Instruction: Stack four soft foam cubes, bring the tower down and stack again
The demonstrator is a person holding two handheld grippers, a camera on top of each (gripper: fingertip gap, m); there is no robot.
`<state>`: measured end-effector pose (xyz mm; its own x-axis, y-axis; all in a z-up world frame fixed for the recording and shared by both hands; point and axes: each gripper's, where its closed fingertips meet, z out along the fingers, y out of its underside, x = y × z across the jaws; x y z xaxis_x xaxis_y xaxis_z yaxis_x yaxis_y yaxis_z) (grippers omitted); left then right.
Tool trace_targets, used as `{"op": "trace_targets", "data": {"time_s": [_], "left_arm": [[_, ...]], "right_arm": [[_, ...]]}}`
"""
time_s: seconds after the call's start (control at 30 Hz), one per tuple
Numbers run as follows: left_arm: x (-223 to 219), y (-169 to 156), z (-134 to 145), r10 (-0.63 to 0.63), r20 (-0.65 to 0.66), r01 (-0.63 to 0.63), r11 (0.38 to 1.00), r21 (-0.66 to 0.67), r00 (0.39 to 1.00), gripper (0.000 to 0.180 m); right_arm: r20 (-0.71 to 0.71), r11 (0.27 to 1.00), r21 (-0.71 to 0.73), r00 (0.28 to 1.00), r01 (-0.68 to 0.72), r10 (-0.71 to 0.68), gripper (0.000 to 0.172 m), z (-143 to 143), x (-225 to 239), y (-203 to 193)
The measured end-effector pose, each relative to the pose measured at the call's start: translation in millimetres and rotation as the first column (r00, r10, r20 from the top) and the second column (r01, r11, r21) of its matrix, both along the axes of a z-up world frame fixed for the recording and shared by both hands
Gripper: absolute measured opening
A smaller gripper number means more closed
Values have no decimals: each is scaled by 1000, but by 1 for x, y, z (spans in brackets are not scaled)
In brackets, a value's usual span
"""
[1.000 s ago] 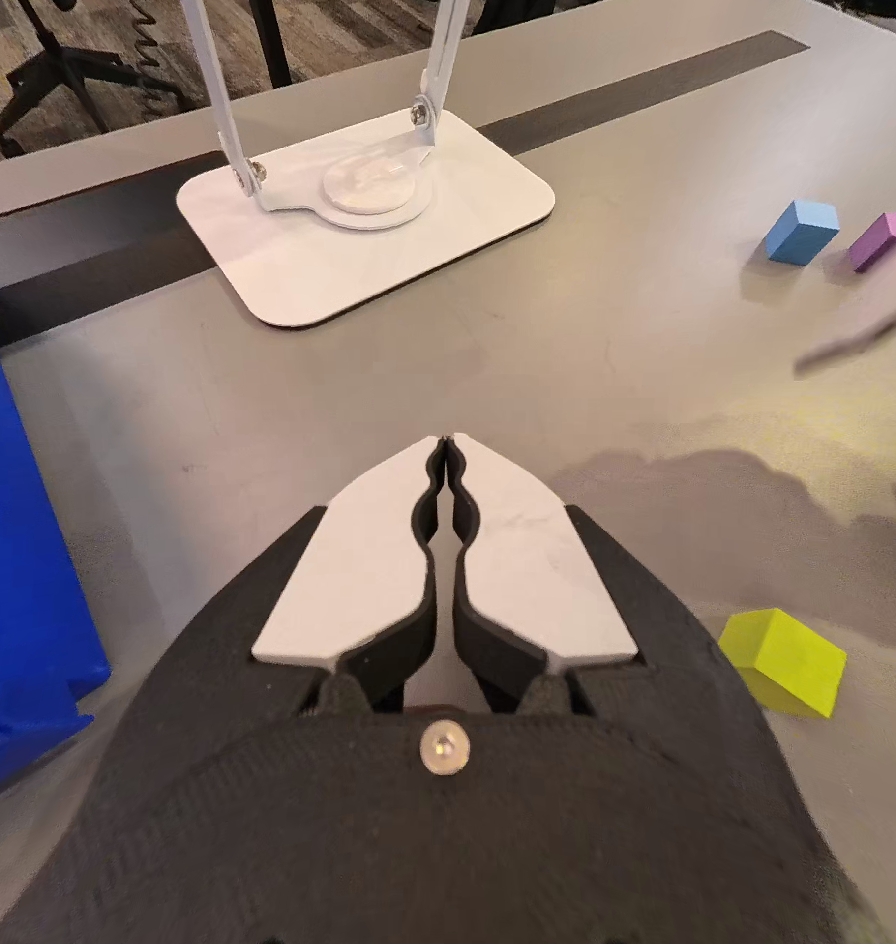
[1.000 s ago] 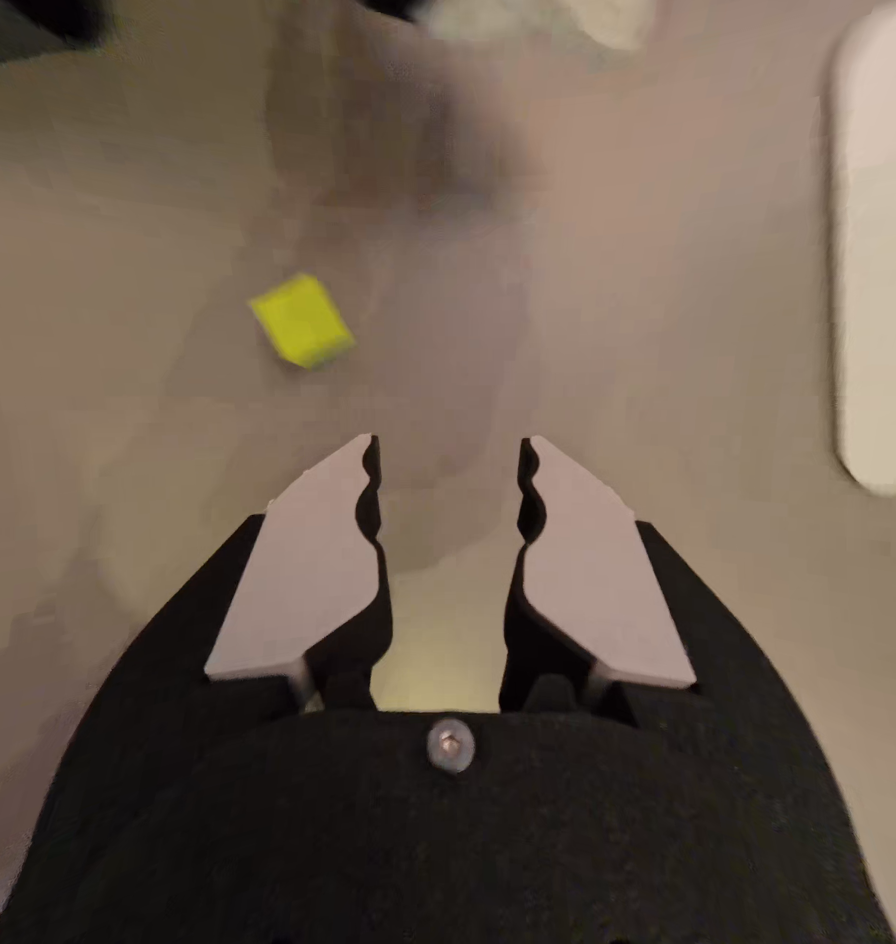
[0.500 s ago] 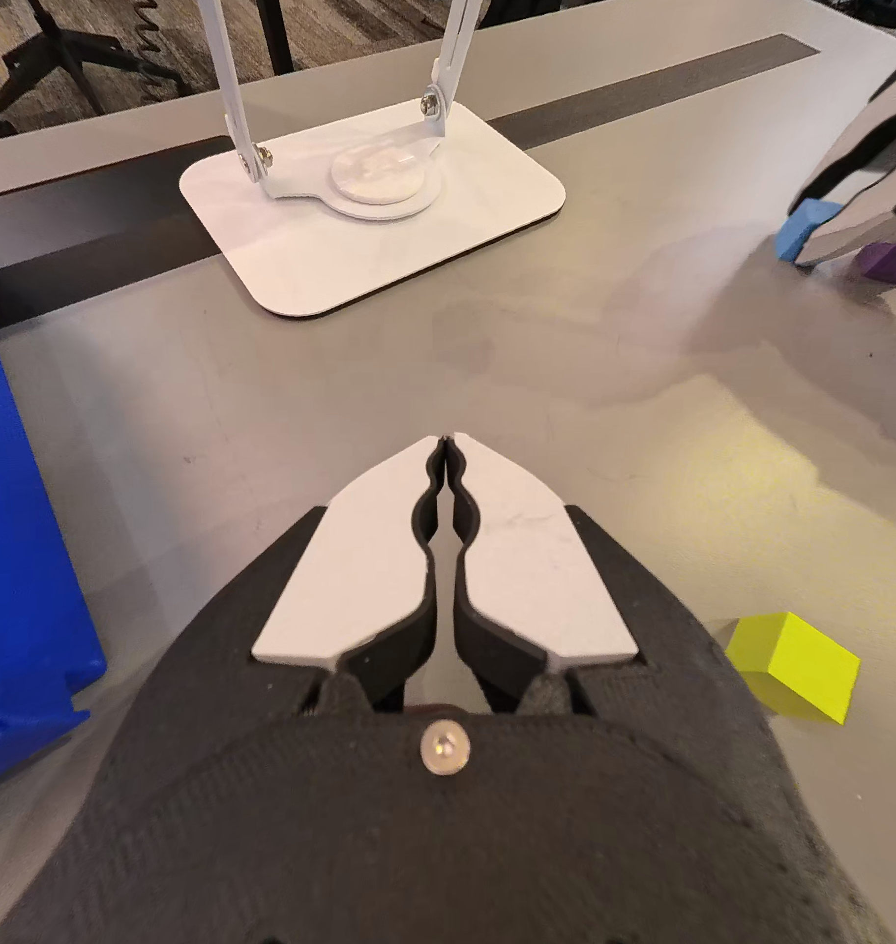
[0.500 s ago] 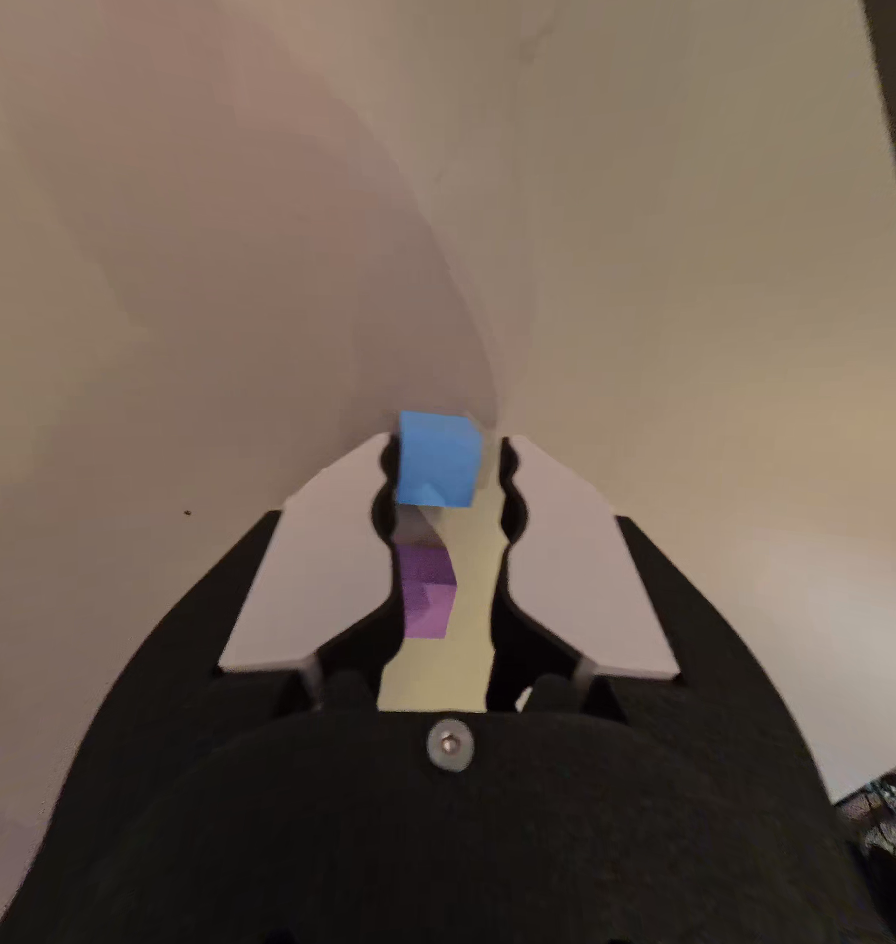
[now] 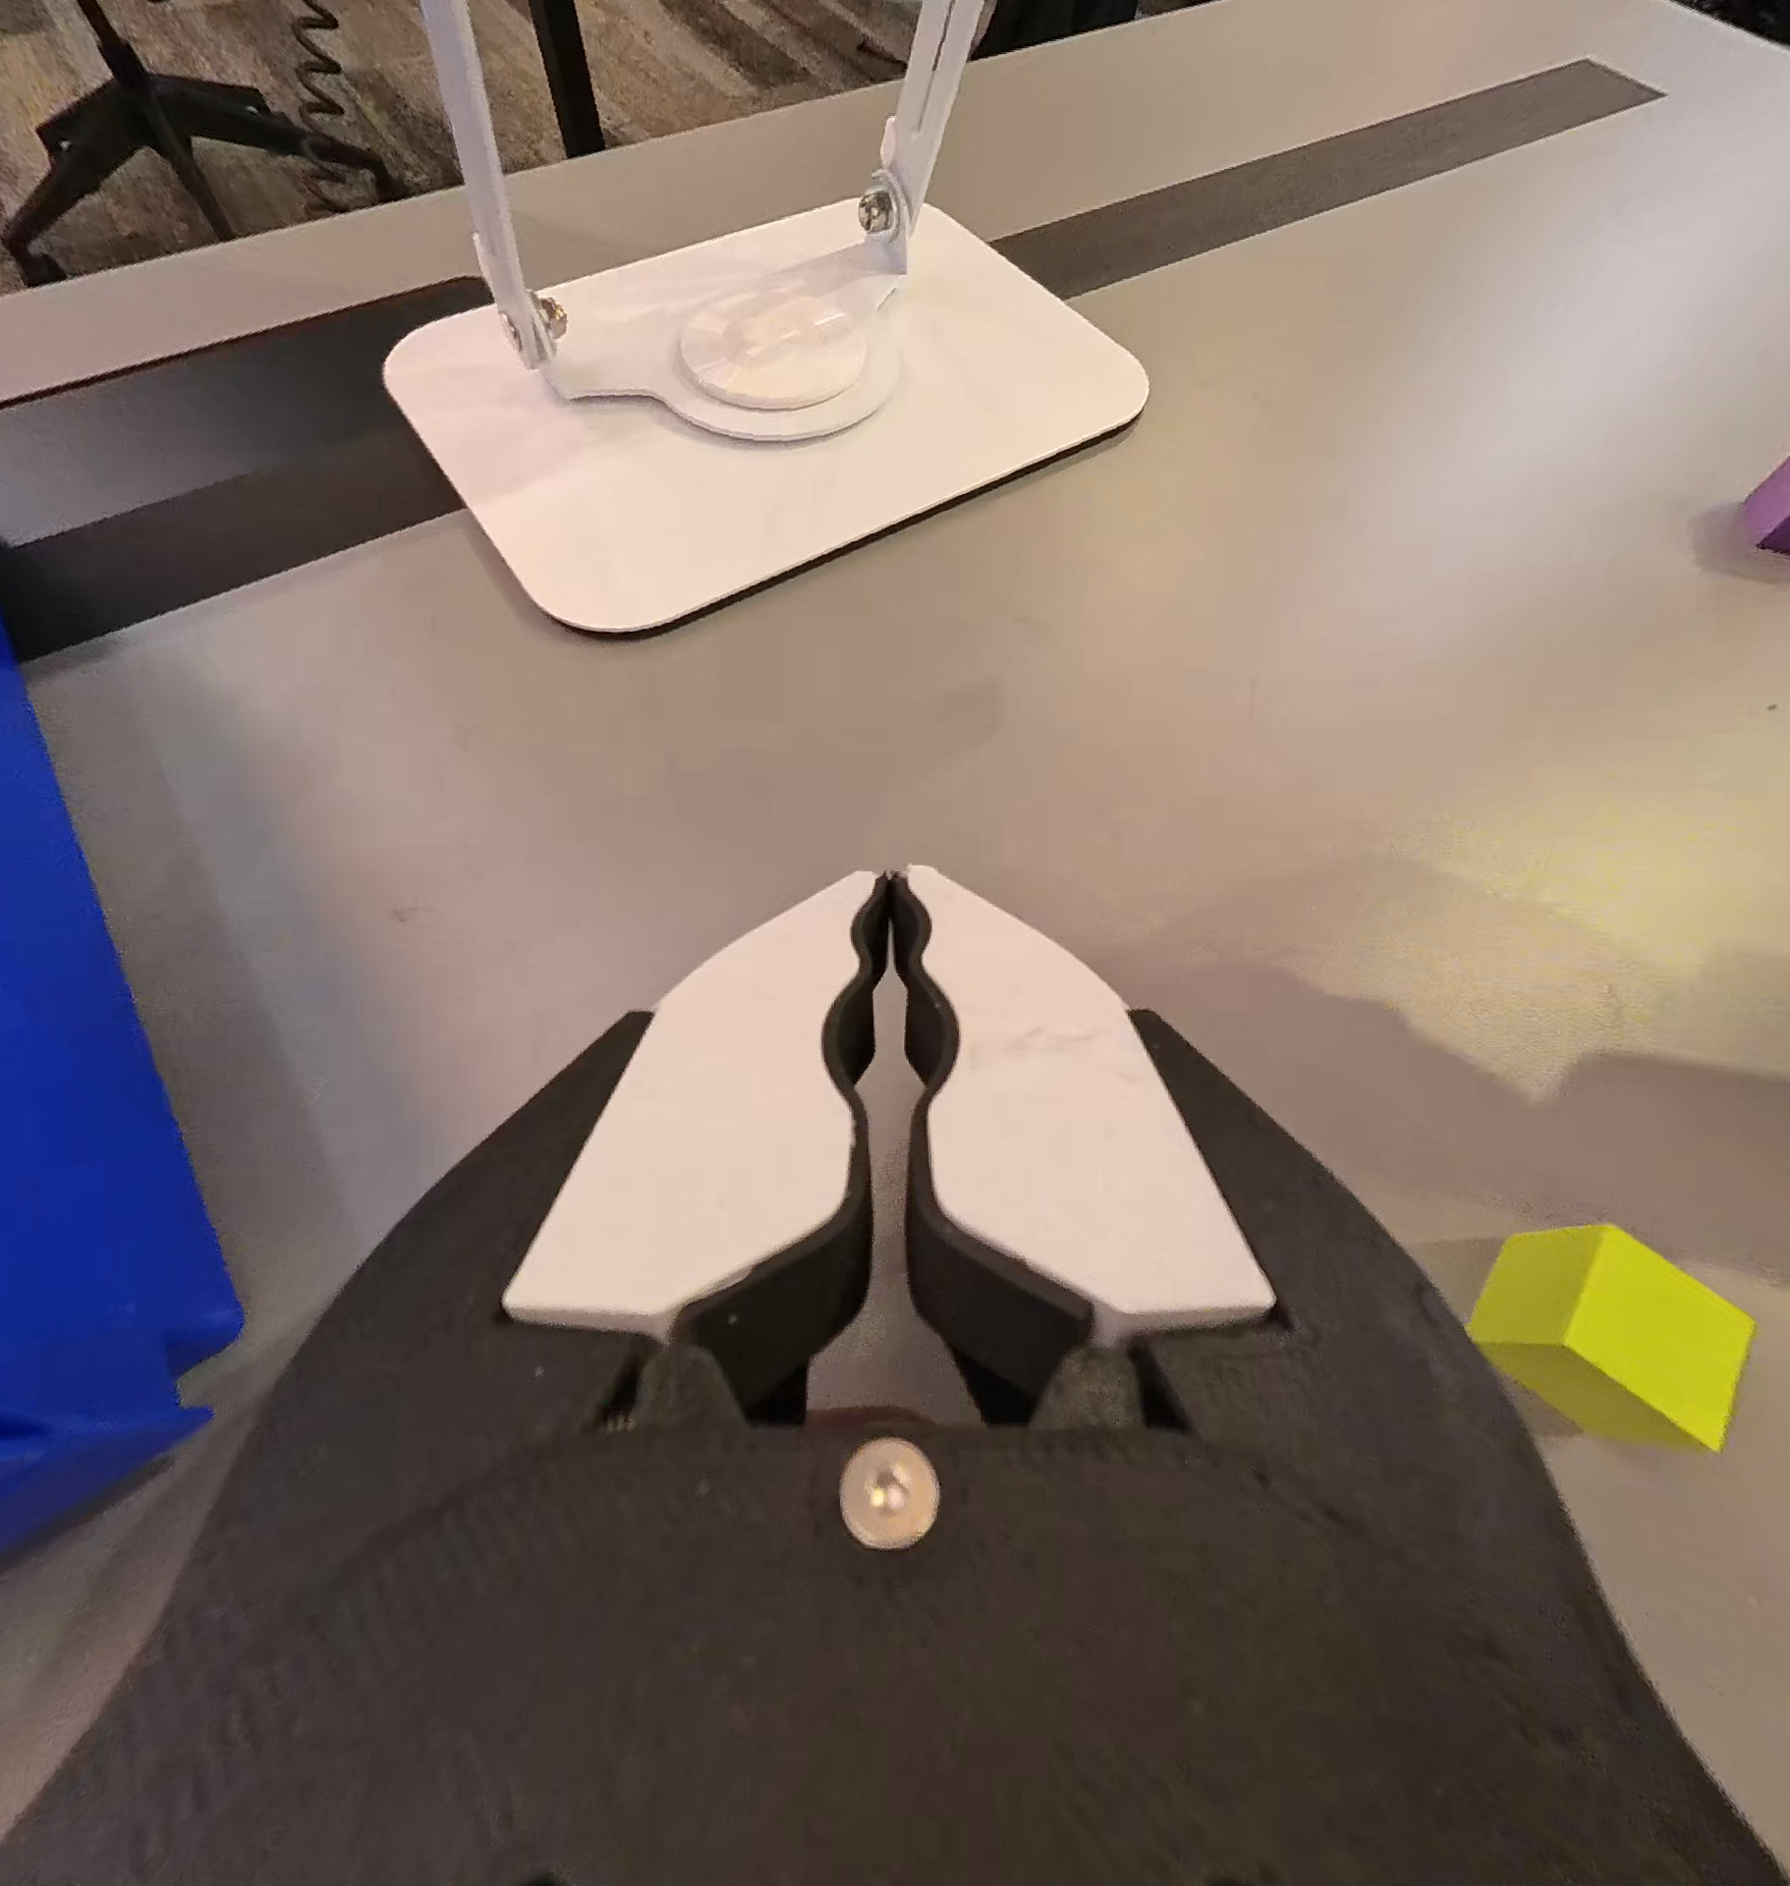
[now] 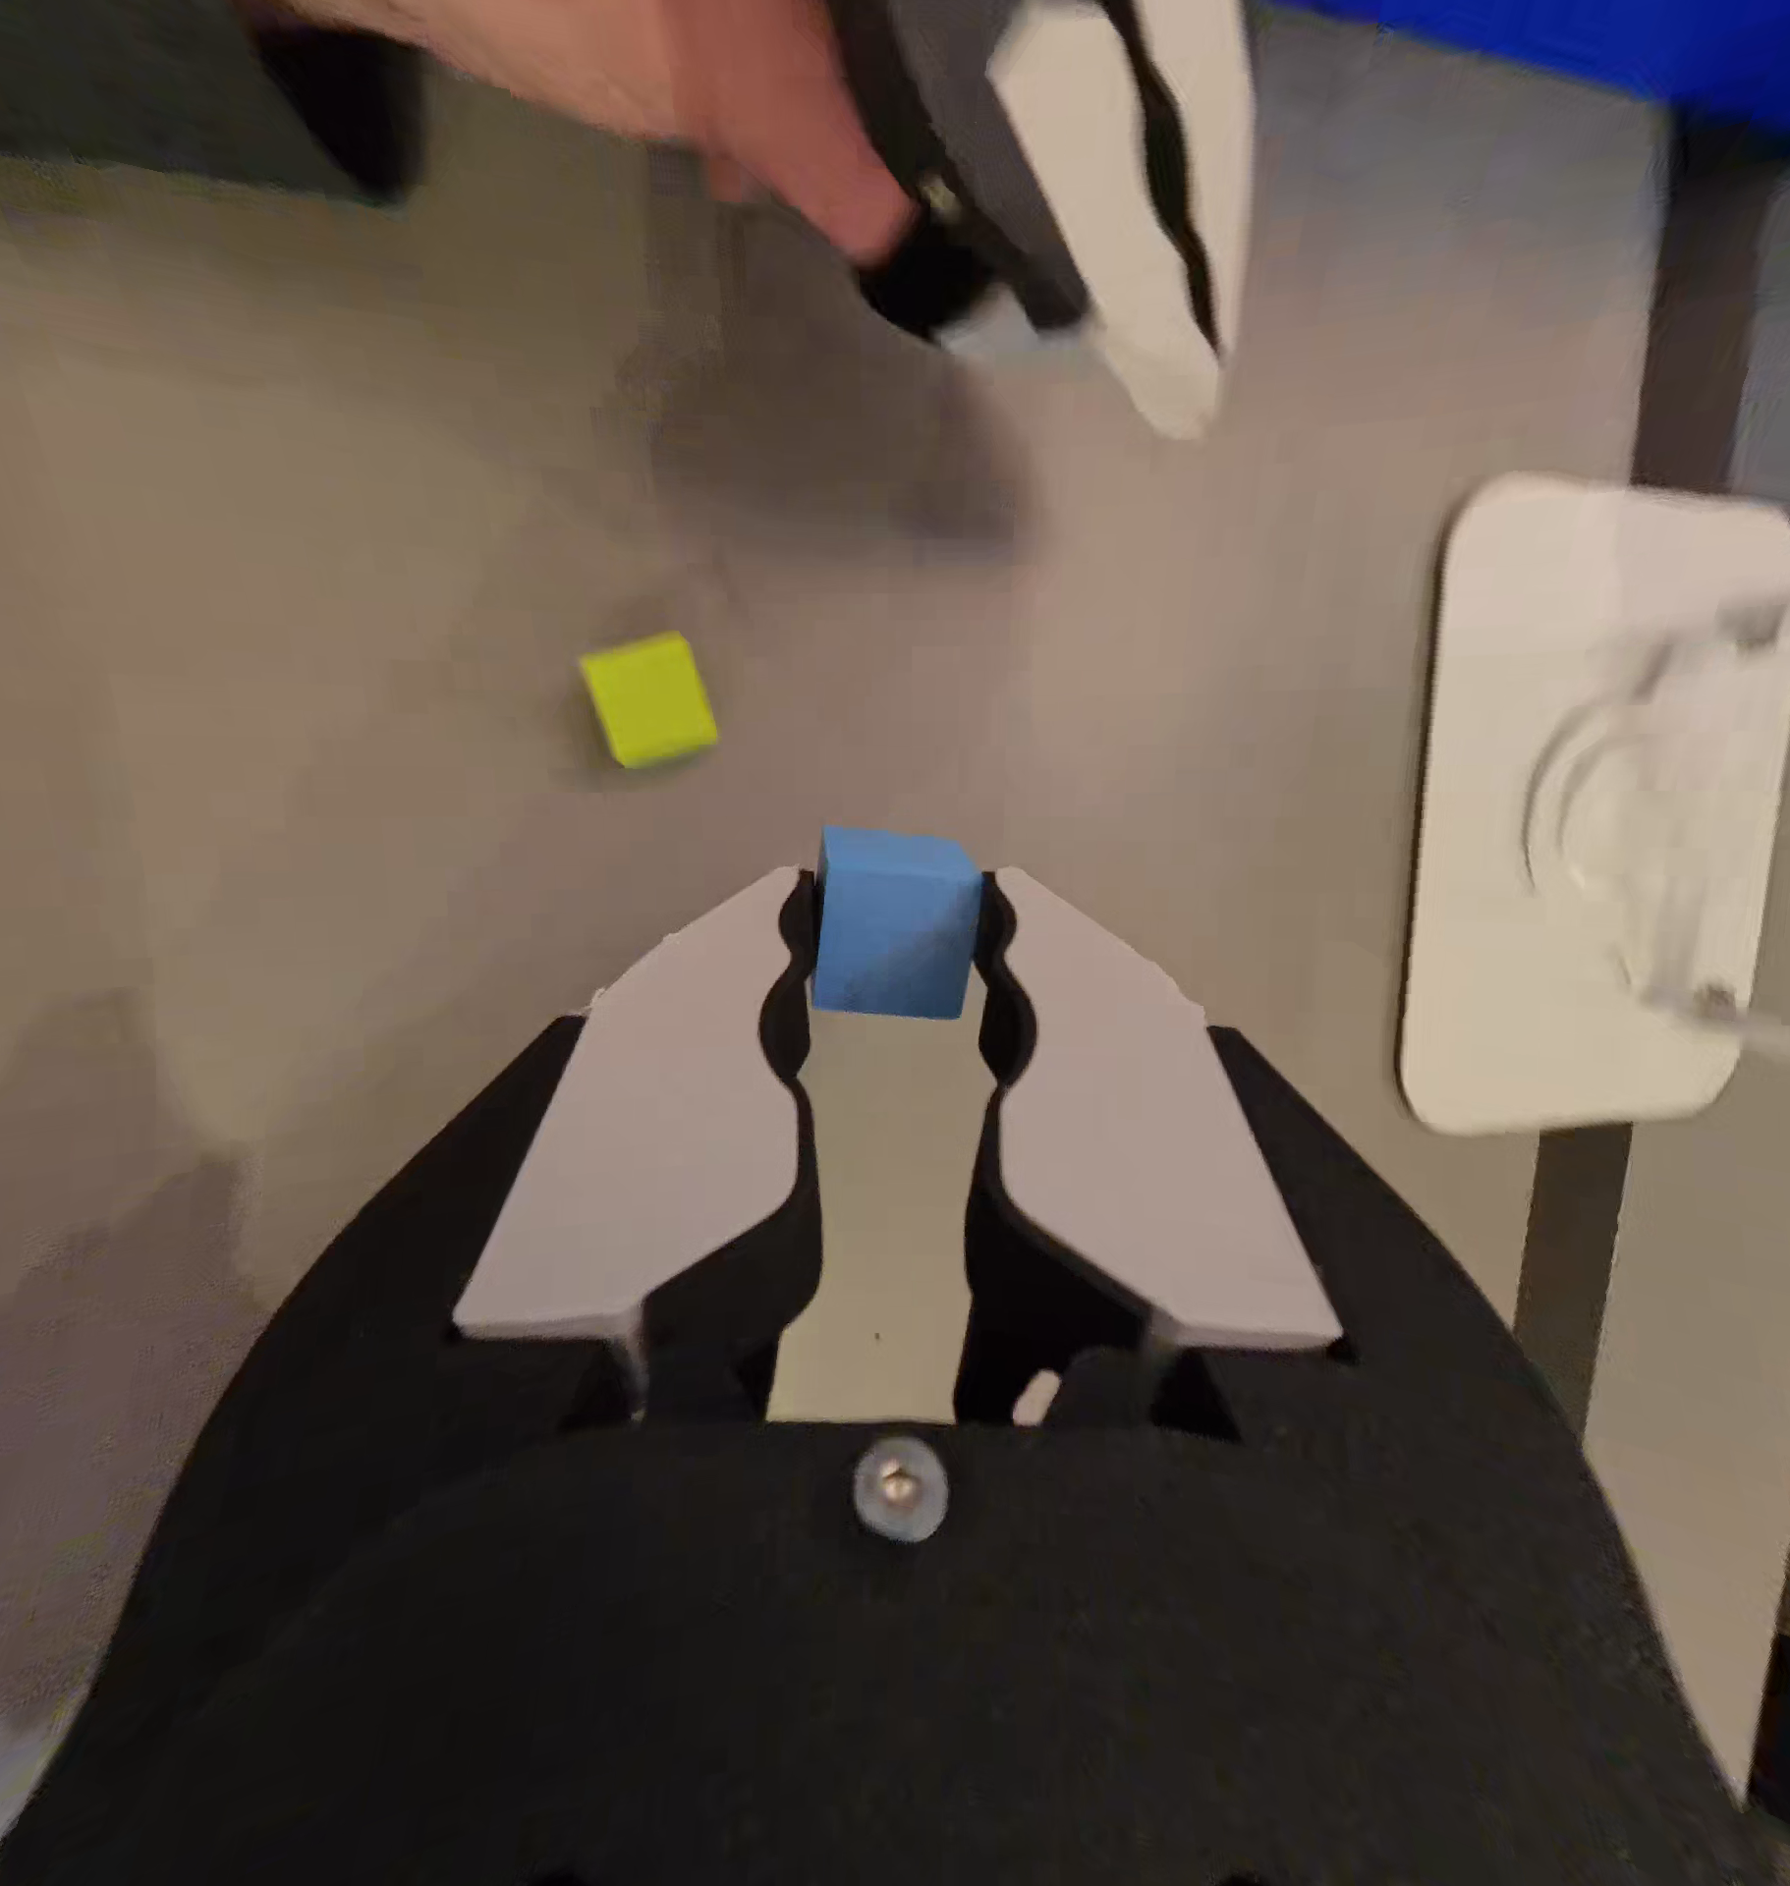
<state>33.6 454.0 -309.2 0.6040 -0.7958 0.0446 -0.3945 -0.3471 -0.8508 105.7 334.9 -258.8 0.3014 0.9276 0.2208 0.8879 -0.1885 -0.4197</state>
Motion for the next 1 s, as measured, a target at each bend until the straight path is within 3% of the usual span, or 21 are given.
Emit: {"op": "trace_targets", "data": {"time_s": [0.03, 0.13, 0.3, 1.0], "left_arm": [[-1, 1, 0, 3, -2, -3, 1000, 2, 1000, 0], [-3, 2, -1, 7, -5, -7, 1000, 6, 1000, 0], [-1, 2, 1, -1, -4, 1, 1000, 13, 1000, 0], [-3, 2, 4, 1, -19, 0, 999, 32, 1000, 0]], "right_arm": [[9, 999, -8, 999, -45, 46, 29, 0, -12, -5], [64, 986, -22, 984, -165, 167, 29, -9, -35, -17], [114, 968, -81, 962, -238, 247, 29, -28, -51, -26], [180, 939, -189, 930, -286, 320, 29, -66, -58, -31]]}}
